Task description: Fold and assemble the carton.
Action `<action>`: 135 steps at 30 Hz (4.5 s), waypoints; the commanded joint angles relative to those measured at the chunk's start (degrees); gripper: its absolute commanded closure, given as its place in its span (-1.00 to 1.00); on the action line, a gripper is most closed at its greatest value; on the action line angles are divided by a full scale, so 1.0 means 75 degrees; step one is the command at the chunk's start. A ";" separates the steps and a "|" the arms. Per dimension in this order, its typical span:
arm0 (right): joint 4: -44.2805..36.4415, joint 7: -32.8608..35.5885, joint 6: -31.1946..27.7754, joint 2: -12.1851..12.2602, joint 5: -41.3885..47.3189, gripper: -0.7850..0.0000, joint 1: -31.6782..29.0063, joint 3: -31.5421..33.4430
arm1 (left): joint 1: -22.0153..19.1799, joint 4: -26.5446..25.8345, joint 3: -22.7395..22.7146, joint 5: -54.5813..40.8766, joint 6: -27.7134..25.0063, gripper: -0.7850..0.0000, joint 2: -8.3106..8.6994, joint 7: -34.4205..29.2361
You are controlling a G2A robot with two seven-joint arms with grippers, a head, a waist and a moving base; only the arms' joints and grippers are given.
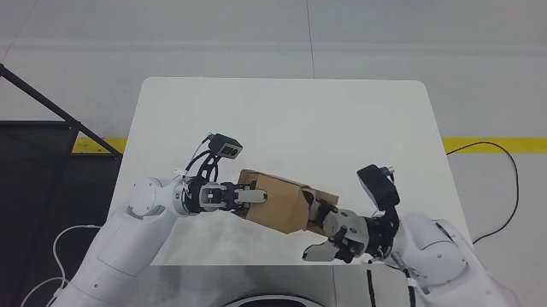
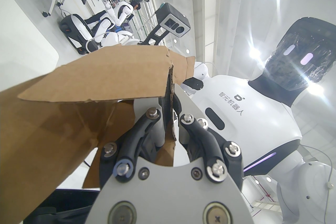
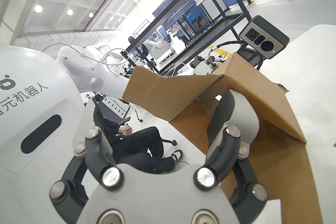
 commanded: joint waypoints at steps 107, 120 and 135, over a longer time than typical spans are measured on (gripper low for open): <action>0.0523 -0.0516 0.0478 0.0046 -0.0289 -1.00 -0.0942 0.1440 | 0.0724 -0.0771 -0.0627 0.1559 -0.0722 1.00 -0.0123 0.1567; 0.0152 0.0112 0.0415 0.0075 -0.0367 -1.00 -0.0909 0.1228 | 0.0747 -0.0801 -0.0658 0.1905 -0.0703 1.00 -0.0144 0.1710; -0.0562 -0.0456 0.1182 0.0071 -0.1736 -1.00 -0.1280 0.1311 | 0.0960 -0.1077 -0.0743 0.3222 -0.0985 1.00 -0.0151 0.2448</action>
